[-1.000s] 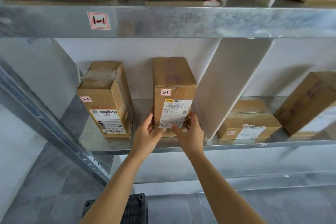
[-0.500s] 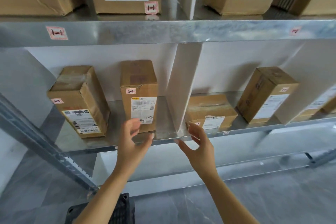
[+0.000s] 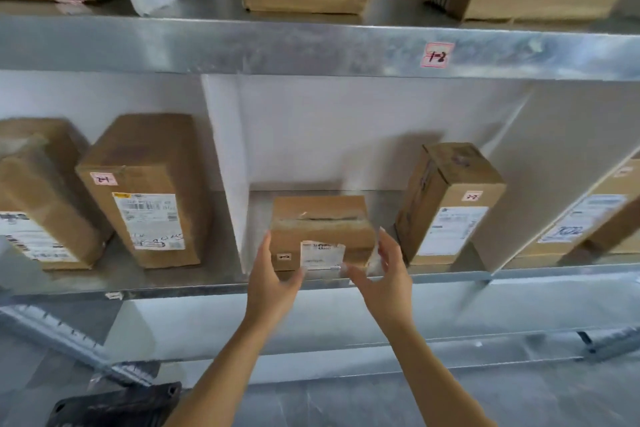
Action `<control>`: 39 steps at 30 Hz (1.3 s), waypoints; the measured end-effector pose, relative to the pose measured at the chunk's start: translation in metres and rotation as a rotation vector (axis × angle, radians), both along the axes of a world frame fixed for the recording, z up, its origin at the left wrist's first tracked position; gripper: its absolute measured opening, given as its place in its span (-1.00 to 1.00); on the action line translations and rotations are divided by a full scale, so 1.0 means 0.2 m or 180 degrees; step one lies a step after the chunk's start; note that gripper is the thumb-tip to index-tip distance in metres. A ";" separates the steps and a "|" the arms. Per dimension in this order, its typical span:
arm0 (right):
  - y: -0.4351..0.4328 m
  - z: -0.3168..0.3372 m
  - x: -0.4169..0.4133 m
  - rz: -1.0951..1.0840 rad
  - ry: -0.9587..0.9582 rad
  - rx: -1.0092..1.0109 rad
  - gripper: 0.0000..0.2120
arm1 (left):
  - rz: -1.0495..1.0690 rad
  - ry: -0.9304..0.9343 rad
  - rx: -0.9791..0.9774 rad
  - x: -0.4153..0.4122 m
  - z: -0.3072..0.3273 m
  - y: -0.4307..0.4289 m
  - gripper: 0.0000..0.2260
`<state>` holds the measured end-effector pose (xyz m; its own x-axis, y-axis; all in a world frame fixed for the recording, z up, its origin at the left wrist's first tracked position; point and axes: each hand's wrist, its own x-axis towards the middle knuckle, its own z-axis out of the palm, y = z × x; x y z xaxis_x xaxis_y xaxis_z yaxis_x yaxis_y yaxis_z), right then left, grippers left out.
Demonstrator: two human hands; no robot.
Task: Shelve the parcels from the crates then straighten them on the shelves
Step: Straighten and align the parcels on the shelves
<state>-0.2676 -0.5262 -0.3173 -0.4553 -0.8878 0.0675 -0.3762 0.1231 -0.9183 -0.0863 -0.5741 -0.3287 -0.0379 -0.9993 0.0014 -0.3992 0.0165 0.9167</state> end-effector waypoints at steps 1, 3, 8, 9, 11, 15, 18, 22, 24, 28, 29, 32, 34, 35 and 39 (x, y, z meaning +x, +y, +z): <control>-0.02 -0.03 -0.01 0.0107 -0.0055 0.0010 -0.25 | 0.0071 0.0016 0.0002 -0.01 -0.02 -0.02 -0.22; -0.04 -0.08 -0.01 0.0216 -0.0110 0.0014 -0.24 | 0.0142 0.0057 0.0049 -0.02 -0.04 -0.03 -0.20; -0.12 -0.11 -0.01 0.0261 -0.0280 0.0015 -0.21 | 0.0175 0.0164 0.0073 -0.02 -0.04 -0.08 -0.16; -0.13 -0.10 -0.01 0.0297 -0.0283 0.0002 -0.21 | 0.0152 0.0161 0.0074 -0.02 -0.03 -0.08 -0.16; -0.13 -0.05 -0.03 0.0370 -0.0234 -0.0022 -0.19 | 0.0128 0.0154 0.0062 -0.03 -0.01 -0.08 -0.17; 0.02 0.06 -0.10 0.0261 -0.0108 -0.0051 -0.17 | 0.0345 -0.0193 -0.0441 -0.07 0.08 0.00 -0.17; 0.14 0.15 -0.19 0.0157 0.0064 -0.0248 -0.27 | 0.0296 -0.0345 -0.0902 -0.15 0.16 0.07 -0.22; 0.22 0.22 -0.37 -0.0199 -0.0136 -0.0503 -0.30 | -0.0280 0.0045 -0.0904 -0.39 0.27 0.12 -0.32; 0.22 0.21 -0.49 -0.0453 -0.0261 -0.0623 -0.34 | -0.0521 0.0159 -0.0688 -0.55 0.30 0.13 -0.38; 0.19 0.11 -0.72 -0.0454 -0.0345 -0.0398 -0.23 | -0.0790 0.0293 -0.0184 -0.88 0.26 0.17 -0.37; 0.18 0.08 -0.77 -0.0314 -0.0360 -0.0329 -0.19 | -0.0767 0.0325 -0.0053 -0.95 0.24 0.17 -0.34; 0.13 0.03 -0.86 0.0171 -0.0400 -0.0249 -0.18 | -0.0742 0.0367 0.0294 -1.09 0.18 0.15 -0.27; 0.10 0.00 -0.89 0.0448 -0.0374 -0.0241 -0.20 | -0.0743 0.0378 0.0370 -1.14 0.15 0.12 -0.23; 0.09 -0.01 -0.88 0.0530 -0.0369 -0.0252 -0.20 | -0.0729 0.0379 0.0382 -1.13 0.14 0.12 -0.21; 0.04 -0.03 -0.89 0.0634 -0.0501 -0.0268 -0.20 | -0.0646 0.0486 0.0330 -1.14 0.09 0.09 -0.22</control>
<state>-0.4449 -0.5180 -0.3227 -0.2828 -0.9552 0.0870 -0.2371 -0.0183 -0.9713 -0.3152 -0.5566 -0.3116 -0.2445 -0.9664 -0.0795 -0.2544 -0.0152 0.9670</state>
